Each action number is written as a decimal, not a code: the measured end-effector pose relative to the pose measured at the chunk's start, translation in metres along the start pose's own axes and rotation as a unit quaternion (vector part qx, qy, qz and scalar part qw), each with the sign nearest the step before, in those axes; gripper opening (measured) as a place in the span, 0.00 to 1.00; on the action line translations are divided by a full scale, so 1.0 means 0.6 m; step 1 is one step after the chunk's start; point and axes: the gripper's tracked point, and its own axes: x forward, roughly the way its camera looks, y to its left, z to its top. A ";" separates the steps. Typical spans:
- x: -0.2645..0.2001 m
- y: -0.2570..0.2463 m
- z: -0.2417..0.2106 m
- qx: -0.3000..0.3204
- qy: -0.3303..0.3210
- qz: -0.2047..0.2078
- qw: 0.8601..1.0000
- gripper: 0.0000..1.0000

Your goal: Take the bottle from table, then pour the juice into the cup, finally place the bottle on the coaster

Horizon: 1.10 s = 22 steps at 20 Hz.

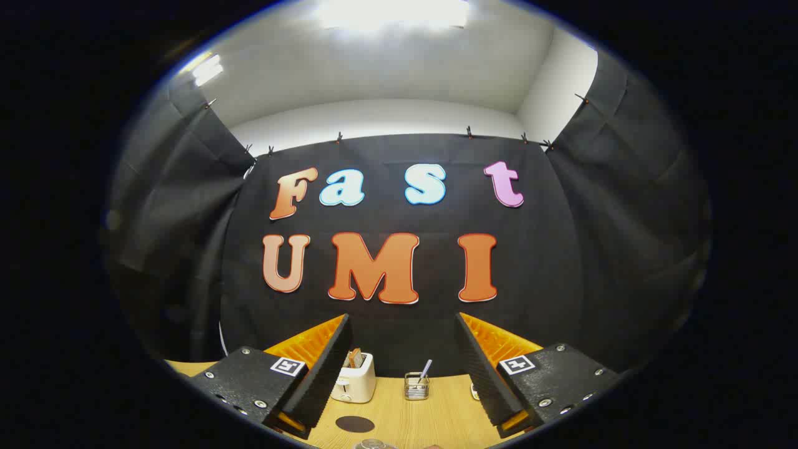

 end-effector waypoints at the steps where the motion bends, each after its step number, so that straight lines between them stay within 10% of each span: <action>1: 0.001 -0.001 -0.015 0.002 0.007 0.005 1.000 0.97; 22: 0.025 -0.089 0.020 0.001 -0.012 0.010 1.000 0.97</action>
